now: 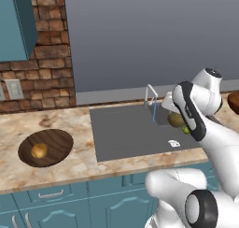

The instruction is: Pick the potatos from the sink and place them in one bowl. Place the pear in the other bowl. Then turn off the sink faucet.

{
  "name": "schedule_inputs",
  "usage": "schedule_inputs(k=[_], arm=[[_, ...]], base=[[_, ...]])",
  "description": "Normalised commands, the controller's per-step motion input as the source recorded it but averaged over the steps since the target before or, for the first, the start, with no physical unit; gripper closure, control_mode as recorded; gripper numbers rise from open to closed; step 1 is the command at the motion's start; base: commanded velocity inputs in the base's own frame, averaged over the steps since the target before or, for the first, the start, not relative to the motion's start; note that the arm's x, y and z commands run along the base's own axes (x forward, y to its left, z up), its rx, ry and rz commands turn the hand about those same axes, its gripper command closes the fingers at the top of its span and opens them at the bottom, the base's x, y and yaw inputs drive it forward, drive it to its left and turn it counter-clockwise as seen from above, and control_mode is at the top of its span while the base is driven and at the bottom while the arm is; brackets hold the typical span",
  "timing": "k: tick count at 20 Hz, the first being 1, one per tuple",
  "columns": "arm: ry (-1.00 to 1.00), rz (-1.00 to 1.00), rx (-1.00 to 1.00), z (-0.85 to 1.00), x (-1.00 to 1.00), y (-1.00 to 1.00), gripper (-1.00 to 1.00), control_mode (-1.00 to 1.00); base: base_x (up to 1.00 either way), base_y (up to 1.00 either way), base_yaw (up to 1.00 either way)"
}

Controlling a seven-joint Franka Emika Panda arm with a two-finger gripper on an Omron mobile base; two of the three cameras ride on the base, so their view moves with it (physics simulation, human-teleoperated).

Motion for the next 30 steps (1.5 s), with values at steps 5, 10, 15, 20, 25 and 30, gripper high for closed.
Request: schedule_inputs(k=[5,10,15,20,25,30], arm=[[0.04,0.18,-0.04,0.16,-0.16,0.56,1.00,-1.00],[0.05,0.23,-0.06,0.09,-0.10,0.47,1.00,-1.00],[0.01,0.24,-0.05,0.06,0.00,0.61,1.00,-1.00],[0.00,0.28,-0.03,0.04,0.00,0.68,1.00,-1.00],[-0.02,0.28,-0.03,0.00,0.00,0.63,1.00,-1.00],[-0.10,0.27,-0.04,0.00,0.00,0.67,1.00,-1.00]], base=[[0.00,0.00,0.00],[0.00,0.00,0.00],[0.00,0.00,0.00],[0.00,0.00,0.00],[0.00,0.00,0.00],[0.00,0.00,0.00]])
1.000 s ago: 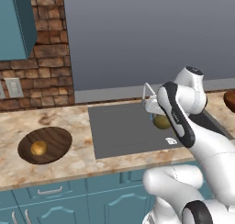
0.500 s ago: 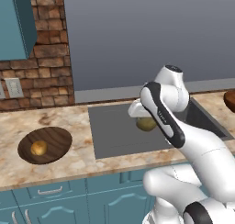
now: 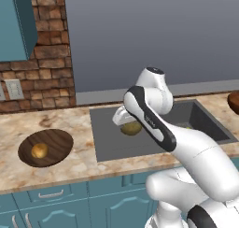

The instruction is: Pick the potatos from the sink and place them in one bowl. Place the pear in the other bowl. Then turn off the sink faucet.

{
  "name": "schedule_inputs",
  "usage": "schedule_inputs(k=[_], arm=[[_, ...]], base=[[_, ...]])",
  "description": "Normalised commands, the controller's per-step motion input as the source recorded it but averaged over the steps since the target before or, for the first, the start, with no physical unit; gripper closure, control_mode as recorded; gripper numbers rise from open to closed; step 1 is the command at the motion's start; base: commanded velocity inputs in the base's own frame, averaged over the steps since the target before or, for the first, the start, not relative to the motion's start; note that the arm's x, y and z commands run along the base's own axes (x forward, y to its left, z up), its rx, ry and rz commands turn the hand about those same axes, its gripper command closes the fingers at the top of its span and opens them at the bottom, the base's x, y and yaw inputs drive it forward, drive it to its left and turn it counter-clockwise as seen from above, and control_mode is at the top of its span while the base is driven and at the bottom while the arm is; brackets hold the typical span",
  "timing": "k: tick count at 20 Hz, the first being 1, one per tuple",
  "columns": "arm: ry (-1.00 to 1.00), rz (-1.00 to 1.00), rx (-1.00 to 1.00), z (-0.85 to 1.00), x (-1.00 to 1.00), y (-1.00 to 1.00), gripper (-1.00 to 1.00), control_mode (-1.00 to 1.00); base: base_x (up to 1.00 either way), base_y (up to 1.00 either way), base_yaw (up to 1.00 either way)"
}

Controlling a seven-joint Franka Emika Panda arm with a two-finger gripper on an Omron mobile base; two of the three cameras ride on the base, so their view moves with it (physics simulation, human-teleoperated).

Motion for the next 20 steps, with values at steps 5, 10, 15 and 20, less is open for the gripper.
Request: schedule_inputs(k=[5,10,15,20], arm=[[-0.11,0.24,-0.04,0.00,0.00,0.59,1.00,-1.00],[-0.11,0.22,-0.03,0.00,0.00,0.51,1.00,-1.00],[-0.08,0.21,0.00,0.00,0.00,0.52,1.00,-1.00],[-0.01,0.20,0.00,0.00,0.00,0.48,1.00,-1.00]], base=[[0.00,0.00,0.00],[0.00,0.00,0.00],[0.00,0.00,0.00],[0.00,0.00,0.00]])
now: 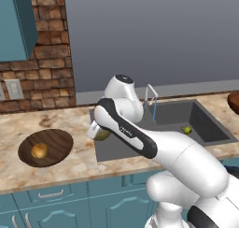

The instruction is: Pick the potatos from the sink and place them in one bowl. Place the pear in the other bowl. Then turn off the sink faucet.

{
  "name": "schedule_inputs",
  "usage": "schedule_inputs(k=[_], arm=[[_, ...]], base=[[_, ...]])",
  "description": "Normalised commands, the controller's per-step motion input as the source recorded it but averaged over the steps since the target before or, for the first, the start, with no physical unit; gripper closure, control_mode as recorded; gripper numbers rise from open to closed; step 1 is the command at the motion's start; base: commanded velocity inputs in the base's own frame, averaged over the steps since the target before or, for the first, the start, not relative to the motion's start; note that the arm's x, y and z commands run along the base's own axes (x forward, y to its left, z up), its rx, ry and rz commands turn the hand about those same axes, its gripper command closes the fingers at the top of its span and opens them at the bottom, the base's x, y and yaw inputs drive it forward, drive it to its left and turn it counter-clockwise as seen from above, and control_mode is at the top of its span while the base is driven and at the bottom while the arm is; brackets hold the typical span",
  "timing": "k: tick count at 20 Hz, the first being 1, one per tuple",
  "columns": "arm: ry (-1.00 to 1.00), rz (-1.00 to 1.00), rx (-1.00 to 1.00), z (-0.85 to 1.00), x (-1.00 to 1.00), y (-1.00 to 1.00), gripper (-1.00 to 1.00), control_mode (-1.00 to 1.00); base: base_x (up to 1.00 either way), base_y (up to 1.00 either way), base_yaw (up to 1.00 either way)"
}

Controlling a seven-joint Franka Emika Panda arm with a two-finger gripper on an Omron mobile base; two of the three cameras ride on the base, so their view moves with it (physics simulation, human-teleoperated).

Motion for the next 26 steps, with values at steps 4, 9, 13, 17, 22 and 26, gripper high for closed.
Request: schedule_inputs(k=[4,9,13,17,22,26], arm=[[0.00,0.20,0.00,0.00,0.00,0.50,1.00,-1.00],[0.00,0.19,0.00,0.00,0.00,0.47,1.00,-1.00],[-0.05,0.09,0.00,0.00,-0.01,0.29,1.00,-1.00],[-0.03,0.00,-0.01,-0.01,0.01,0.14,1.00,-1.00],[0.00,0.00,-0.02,-0.11,0.10,0.26,1.00,-1.00],[0.00,0.00,-0.02,-0.19,0.16,0.25,1.00,-1.00]], base=[[0.00,0.00,0.00],[0.00,0.00,0.00],[0.00,0.00,0.00],[0.00,0.00,0.00],[0.00,0.00,0.00],[0.00,0.00,0.00]])
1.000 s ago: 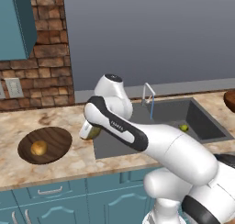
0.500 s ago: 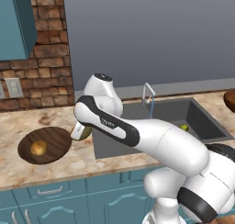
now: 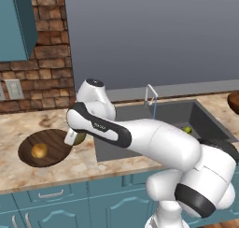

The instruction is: Pick the potatos from the sink and place them in one bowl. Place the pear in the other bowl. Then turn off the sink faucet.

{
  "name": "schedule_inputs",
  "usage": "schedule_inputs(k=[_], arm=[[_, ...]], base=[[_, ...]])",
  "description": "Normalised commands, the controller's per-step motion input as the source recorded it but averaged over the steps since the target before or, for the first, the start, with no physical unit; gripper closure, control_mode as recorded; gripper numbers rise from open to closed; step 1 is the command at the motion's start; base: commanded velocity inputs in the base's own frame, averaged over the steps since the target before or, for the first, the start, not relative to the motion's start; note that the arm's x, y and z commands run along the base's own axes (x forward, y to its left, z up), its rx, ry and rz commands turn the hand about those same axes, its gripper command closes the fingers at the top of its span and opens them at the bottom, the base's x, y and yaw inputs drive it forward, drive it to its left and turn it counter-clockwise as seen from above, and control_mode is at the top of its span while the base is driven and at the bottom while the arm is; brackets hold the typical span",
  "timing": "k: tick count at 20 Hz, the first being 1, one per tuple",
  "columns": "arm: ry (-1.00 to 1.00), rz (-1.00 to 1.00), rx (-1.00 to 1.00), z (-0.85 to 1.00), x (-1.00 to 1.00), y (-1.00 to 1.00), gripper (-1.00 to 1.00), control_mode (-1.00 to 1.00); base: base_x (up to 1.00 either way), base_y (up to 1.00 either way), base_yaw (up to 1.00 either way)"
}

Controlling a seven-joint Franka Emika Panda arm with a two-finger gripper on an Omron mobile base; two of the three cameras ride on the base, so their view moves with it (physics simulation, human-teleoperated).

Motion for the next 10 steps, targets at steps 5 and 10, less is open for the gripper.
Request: schedule_inputs(k=[5,10], arm=[[0.00,0.00,-0.03,-0.10,0.16,0.18,1.00,-1.00],[0.00,-0.01,-0.04,-0.06,0.21,0.25,1.00,-1.00]], base=[[0.00,0.00,0.00],[0.00,0.00,0.00]])
